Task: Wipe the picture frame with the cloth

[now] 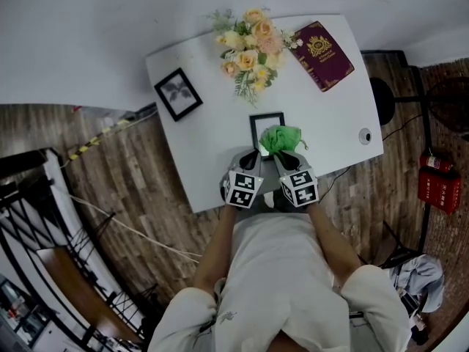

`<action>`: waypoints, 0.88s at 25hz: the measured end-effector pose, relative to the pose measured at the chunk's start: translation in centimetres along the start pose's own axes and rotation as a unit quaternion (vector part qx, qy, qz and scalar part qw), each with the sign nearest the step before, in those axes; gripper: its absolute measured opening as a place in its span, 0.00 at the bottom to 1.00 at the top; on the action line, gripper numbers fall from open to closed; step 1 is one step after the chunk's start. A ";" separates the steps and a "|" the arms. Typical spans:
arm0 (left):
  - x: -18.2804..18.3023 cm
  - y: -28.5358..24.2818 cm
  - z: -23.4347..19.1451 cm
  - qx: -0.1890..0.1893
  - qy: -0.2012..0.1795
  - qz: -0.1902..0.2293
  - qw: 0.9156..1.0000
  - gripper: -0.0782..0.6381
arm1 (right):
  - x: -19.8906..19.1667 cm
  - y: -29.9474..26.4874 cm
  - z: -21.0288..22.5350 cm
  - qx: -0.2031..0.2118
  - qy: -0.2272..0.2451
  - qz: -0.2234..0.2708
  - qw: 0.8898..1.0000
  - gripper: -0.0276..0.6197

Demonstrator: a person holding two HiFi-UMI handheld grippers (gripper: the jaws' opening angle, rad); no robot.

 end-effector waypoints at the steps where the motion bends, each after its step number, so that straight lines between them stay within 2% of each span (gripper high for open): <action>1: 0.0 0.0 0.0 0.003 0.002 0.001 1.000 0.14 | -0.1 0.3 0.2 -0.004 -0.001 0.001 1.000 0.11; 10: -0.3 0.1 0.4 0.037 0.027 0.002 0.999 0.14 | -0.5 1.5 1.9 -0.018 0.009 -0.001 1.000 0.11; 15: -0.2 0.2 0.4 0.050 0.059 -0.004 0.997 0.14 | -0.2 2.4 3.8 -0.031 0.007 0.002 0.999 0.11; 18: -0.2 0.2 0.5 0.059 0.073 -0.009 0.996 0.14 | 0.1 3.6 5.1 -0.036 0.001 0.012 0.999 0.11; 22: 0.2 0.7 0.7 0.069 0.075 -0.011 0.995 0.14 | 1.2 5.6 5.2 -0.021 0.013 0.041 0.999 0.11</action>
Point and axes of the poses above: the fingertips, and each gripper's own axes: y backward along the fingers, z to its right, x out of its top, the point moved 8 cm from there along y, backward along the fingers, and after that the axes turned 15 degrees about x, right-handed, at the moved point
